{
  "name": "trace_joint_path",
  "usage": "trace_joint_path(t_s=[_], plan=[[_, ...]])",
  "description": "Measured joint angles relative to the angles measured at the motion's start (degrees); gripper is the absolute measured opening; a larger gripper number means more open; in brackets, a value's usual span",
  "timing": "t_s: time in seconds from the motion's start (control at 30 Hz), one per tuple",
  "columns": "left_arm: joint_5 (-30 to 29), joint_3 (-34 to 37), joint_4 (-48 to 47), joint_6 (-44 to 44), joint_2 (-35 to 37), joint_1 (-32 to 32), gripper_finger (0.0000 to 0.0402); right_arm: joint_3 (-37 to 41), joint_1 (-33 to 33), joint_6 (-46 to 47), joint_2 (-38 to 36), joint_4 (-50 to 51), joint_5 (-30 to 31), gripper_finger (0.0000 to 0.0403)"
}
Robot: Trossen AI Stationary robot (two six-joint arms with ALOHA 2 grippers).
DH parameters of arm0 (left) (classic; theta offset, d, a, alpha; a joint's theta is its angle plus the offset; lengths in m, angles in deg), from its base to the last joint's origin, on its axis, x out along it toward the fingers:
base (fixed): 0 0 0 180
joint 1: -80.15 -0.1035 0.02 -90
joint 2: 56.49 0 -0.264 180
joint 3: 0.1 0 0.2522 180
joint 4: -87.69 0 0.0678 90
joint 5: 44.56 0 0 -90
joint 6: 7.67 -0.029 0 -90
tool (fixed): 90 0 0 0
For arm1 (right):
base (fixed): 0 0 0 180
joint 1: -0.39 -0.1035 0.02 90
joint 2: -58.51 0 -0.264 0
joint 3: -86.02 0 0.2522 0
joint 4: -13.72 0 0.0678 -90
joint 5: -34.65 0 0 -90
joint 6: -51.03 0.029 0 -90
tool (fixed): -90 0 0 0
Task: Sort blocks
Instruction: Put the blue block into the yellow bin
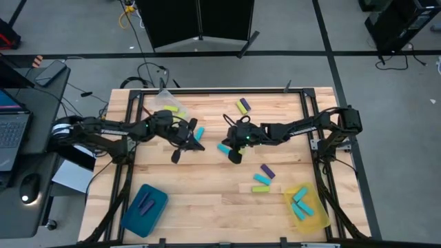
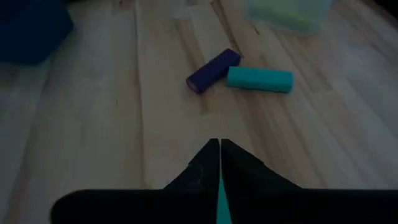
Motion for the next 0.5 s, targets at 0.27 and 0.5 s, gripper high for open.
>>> trace_joint_path(t_s=[0.27, 0.5], plan=[[0.1, 0.0, 8.2, -0.9, -5.8, -0.2, 0.0003, 0.0, -0.4, 7.8, 0.0, 0.4, 0.2, 0.0117], [5.0, 0.0, 12.5, -0.4, -8.5, -3.0, 0.0003, 0.0, -0.6, 9.5, 0.1, 0.4, 2.0, 0.0184]])
